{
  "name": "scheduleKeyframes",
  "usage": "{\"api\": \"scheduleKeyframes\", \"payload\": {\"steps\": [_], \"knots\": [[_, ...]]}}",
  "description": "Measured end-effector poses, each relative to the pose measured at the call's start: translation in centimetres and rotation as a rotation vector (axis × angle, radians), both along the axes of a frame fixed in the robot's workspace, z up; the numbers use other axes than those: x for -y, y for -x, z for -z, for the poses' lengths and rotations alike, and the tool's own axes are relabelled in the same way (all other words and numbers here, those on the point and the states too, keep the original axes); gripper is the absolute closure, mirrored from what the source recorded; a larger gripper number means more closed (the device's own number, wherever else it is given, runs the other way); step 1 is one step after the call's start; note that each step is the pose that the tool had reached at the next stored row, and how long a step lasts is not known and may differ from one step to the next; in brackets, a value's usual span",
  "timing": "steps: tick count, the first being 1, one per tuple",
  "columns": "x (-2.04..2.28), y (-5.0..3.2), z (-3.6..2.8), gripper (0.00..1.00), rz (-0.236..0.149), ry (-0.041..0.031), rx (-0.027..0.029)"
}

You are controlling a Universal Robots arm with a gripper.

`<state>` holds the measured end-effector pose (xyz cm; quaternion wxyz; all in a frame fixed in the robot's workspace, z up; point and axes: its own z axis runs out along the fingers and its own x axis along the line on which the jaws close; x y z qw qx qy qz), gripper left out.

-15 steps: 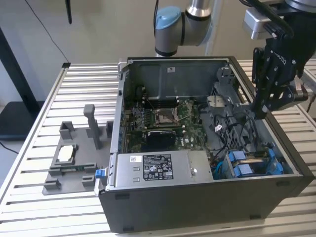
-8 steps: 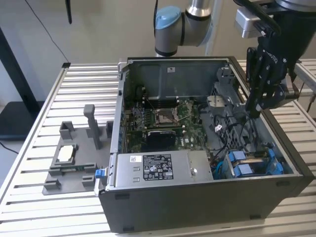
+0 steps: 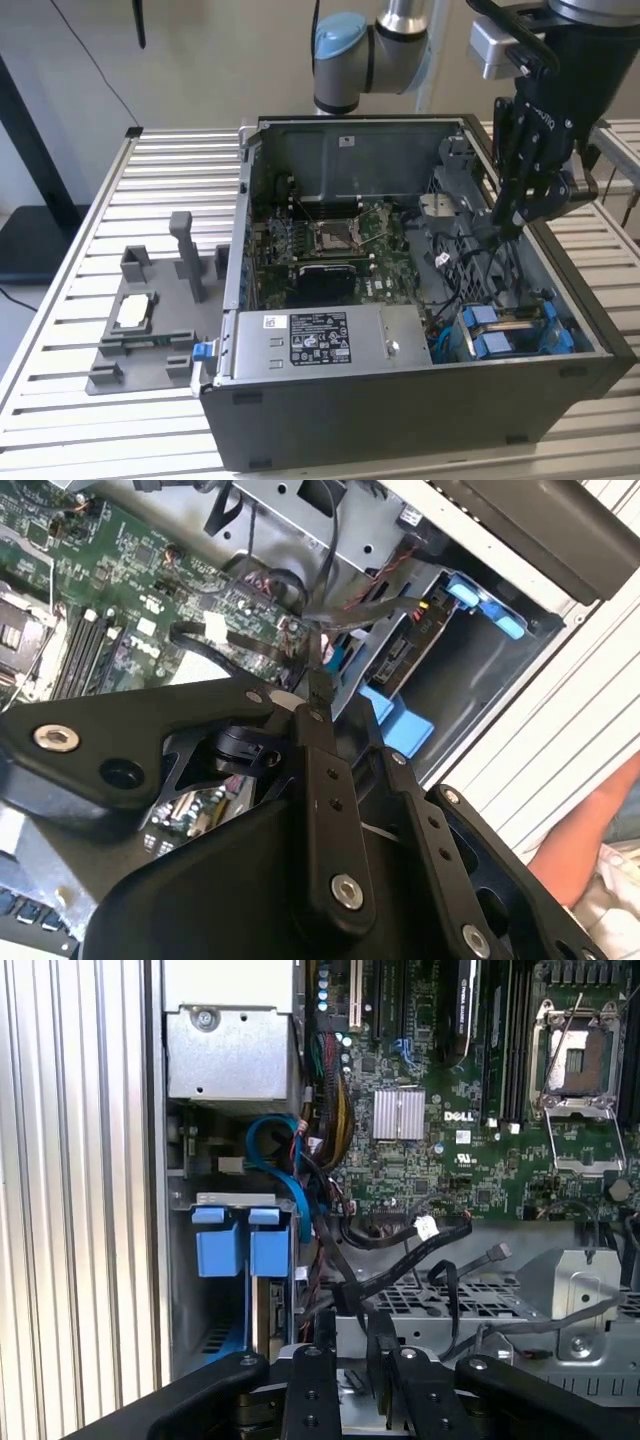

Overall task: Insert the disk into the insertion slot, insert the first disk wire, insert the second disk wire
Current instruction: 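Insert the second disk wire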

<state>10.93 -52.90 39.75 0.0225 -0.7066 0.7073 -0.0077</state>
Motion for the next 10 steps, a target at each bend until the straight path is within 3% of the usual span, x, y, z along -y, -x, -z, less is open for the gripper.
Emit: {"api": "scheduleKeyframes", "payload": {"steps": [6,10], "knots": [[-0.26,0.41,0.2,0.73,-0.021,0.0,0.0],[-0.29,0.62,0.35,0.73,-0.043,0.0058,0.0]]}}
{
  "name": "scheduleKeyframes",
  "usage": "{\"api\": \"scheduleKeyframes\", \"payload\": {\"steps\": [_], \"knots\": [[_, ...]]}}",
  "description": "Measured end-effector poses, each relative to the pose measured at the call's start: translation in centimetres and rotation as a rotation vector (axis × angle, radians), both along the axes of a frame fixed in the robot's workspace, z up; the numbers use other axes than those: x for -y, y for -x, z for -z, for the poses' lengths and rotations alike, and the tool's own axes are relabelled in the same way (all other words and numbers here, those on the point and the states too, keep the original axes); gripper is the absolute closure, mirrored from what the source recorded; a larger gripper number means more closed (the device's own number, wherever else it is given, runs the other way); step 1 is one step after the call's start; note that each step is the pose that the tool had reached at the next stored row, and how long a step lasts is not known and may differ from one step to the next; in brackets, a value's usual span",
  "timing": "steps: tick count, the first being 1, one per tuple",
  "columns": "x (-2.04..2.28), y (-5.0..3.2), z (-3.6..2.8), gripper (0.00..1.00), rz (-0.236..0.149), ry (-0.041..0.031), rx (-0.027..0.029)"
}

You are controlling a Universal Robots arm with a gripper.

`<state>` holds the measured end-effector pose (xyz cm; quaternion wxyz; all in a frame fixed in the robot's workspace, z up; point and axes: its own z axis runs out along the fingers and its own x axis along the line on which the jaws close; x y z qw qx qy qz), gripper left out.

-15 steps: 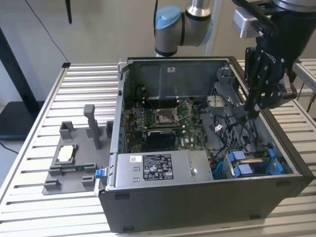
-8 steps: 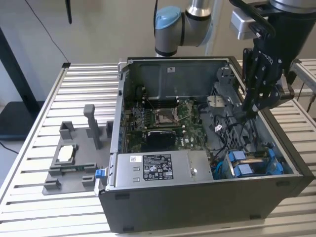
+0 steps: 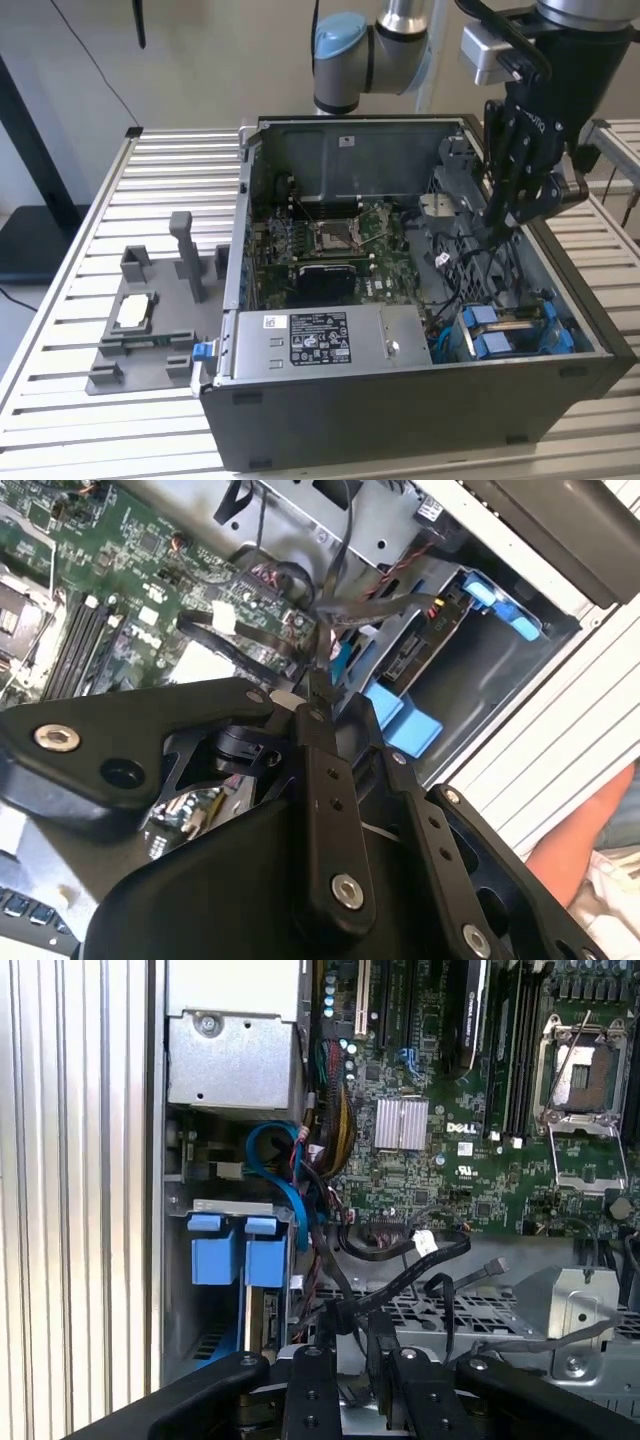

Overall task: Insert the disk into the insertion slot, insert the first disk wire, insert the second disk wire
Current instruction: 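Insert the second disk wire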

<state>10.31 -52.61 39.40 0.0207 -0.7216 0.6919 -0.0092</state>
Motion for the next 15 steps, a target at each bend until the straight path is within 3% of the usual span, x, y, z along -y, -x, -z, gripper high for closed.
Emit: {"api": "scheduleKeyframes", "payload": {"steps": [4,9,15], "knots": [[-0.01,0.2,0.18,0.73,-0.024,0.009,0.0006],[-0.12,0.45,0.51,0.73,-0.049,0.0129,0.0051],[-0.14,0.49,0.62,0.73,-0.064,0.0229,0.0058]]}}
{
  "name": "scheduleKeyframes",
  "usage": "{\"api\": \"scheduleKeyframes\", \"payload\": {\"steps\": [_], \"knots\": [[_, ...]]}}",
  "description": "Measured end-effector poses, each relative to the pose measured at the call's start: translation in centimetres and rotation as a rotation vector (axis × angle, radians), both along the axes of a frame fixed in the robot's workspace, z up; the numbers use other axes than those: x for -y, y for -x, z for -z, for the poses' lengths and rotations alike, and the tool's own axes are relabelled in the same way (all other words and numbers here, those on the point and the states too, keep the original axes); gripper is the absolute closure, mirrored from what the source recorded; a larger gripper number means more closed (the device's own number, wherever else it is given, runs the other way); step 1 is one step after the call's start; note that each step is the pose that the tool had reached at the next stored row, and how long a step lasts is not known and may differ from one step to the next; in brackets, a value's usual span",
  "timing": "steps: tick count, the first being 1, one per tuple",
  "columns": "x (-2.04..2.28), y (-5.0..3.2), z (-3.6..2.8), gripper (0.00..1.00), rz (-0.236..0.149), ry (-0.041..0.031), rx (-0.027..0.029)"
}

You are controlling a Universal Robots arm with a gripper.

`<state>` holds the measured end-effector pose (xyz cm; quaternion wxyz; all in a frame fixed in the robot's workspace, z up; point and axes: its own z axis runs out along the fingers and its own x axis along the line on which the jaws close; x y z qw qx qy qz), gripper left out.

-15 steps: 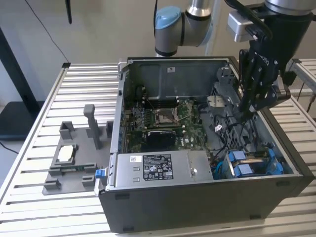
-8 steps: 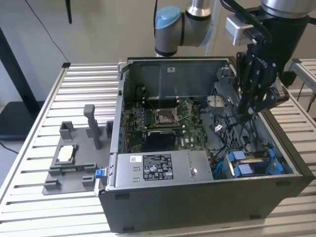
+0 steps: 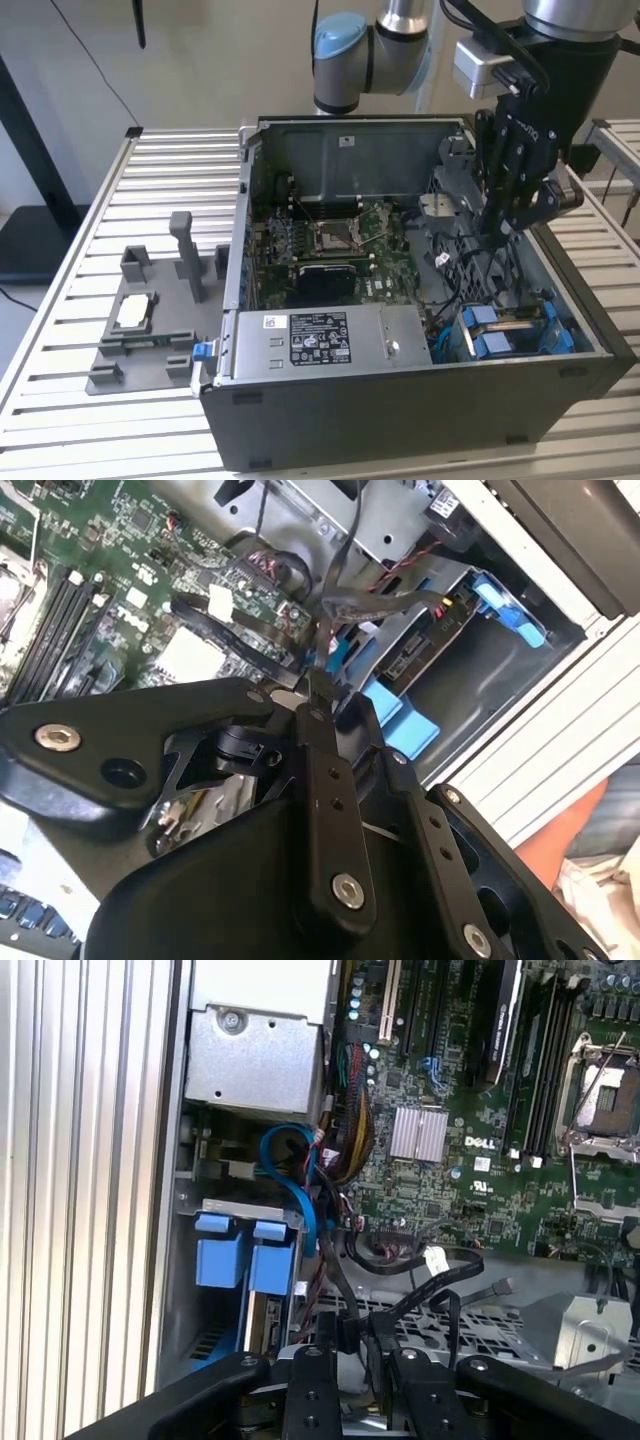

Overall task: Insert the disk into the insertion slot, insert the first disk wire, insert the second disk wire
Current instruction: 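Insert the second disk wire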

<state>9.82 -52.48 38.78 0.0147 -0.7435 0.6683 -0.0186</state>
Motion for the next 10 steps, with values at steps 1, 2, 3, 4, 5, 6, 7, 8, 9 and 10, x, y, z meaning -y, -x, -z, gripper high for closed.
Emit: {"api": "scheduleKeyframes", "payload": {"steps": [1,2,3,4,5,6,7,8,9,10], "knots": [[0.0,0.0,0.02,0.73,0.0,0.0024,0.0002],[0.0,0.0,0.04,0.73,0.0,0.0051,0.0006],[0.0,0.01,0.05,0.73,0.0,0.0068,0.0015],[0.01,0.01,0.05,0.73,0.0,0.0075,0.0022],[0.01,0.01,0.05,0.73,0.0,0.0079,0.0023],[0.0,0.01,0.05,0.73,0.0,0.0083,0.0025],[0.0,0.01,0.05,0.73,0.0,0.0085,0.0026],[0.0,0.01,0.05,0.73,0.0,0.0089,0.0026],[0.0,0.01,0.05,0.73,0.0,0.0092,0.0027],[0.0,0.01,0.05,0.73,0.0,0.0095,0.0028]]}}
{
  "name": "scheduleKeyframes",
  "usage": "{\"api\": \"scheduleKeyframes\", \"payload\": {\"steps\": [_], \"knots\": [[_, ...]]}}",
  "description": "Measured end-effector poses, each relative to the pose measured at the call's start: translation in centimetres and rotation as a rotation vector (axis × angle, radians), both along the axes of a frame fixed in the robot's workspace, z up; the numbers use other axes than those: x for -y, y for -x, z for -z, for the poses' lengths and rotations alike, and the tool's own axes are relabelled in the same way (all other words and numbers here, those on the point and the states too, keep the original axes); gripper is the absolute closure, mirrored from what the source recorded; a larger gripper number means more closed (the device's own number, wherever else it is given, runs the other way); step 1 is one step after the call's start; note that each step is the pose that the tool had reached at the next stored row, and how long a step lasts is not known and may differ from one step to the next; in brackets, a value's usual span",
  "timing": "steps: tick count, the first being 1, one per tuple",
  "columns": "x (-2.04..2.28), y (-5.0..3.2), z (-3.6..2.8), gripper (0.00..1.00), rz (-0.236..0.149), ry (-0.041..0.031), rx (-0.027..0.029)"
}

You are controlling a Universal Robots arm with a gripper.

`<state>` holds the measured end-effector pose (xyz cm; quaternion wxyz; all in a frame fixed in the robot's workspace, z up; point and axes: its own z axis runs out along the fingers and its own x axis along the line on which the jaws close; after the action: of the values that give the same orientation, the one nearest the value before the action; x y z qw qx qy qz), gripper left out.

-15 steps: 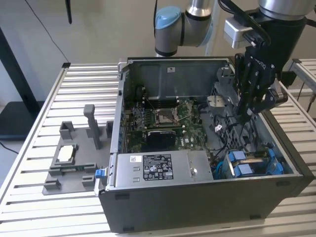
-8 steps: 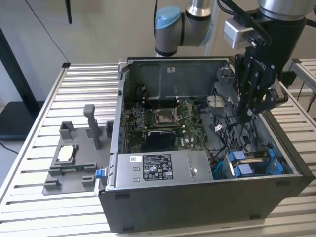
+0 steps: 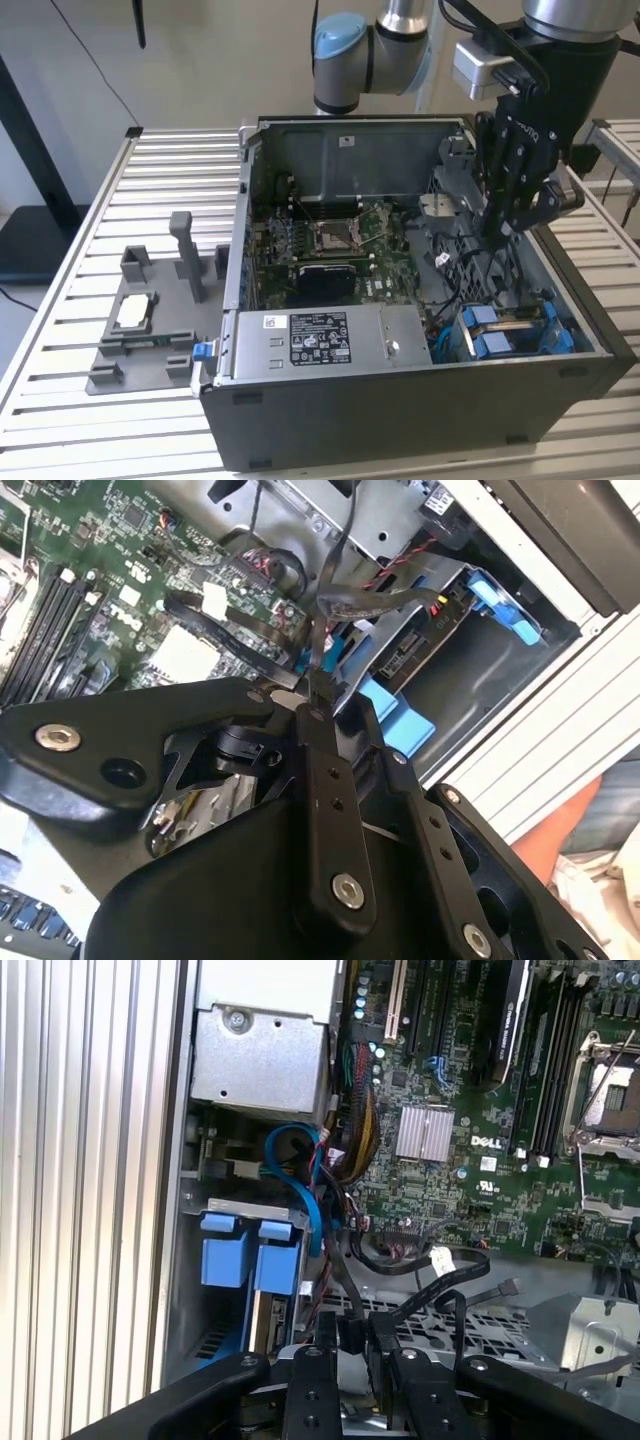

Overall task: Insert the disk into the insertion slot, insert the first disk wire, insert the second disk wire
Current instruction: 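Insert the second disk wire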

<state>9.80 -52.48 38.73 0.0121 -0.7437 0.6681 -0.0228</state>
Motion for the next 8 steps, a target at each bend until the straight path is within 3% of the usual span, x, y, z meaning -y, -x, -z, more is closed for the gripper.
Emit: {"api": "scheduleKeyframes", "payload": {"steps": [3,8], "knots": [[0.0,0.0,0.0,0.84,0.0,0.0011,0.0004],[0.0,-0.01,0.0,0.84,0.0,0.0024,0.0001]]}}
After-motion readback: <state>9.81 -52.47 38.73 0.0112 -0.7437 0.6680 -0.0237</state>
